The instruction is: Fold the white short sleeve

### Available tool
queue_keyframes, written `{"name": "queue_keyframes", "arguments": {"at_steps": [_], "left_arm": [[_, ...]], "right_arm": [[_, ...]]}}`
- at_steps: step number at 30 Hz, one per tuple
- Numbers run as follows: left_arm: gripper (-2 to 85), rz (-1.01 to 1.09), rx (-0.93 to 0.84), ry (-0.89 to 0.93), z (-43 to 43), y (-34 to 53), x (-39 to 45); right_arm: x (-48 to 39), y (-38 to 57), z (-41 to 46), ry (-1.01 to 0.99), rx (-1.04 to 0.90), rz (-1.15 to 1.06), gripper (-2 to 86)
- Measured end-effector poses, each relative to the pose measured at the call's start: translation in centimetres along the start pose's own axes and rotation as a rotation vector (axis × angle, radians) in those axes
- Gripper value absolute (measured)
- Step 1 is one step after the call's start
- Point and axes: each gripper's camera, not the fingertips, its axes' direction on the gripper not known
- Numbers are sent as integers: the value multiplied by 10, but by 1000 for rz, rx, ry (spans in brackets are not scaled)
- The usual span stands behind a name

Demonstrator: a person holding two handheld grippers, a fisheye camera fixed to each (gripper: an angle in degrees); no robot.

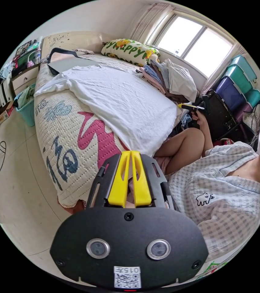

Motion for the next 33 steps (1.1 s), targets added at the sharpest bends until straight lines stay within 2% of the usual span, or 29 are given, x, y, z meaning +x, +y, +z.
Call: {"name": "queue_keyframes", "arguments": {"at_steps": [6,9,13,19,25,29,33], "left_arm": [[40,-7,-9,62,4,-4,-9],[27,-18,-7,66,5,-4,-12],[0,9,-13,19,7,-4,-5],[-7,16,60,-31,-7,11,3],[-7,-8,-27,-34,21,6,-3],[-3,-14,-52,-15,35,2,-9],[28,-57,-26,23,30,10,-20]], "right_arm": [[17,-9,15,-81,-107,6,85],[17,-15,12,-22,-98,-28,73],[25,-22,1,-81,-66,-3,0],[25,-32,-22,-85,11,1,-8],[23,-50,0,-47,-130,-26,-6],[29,-59,-3,-93,-130,-6,4],[43,-65,-26,-85,-46,27,72]]}}
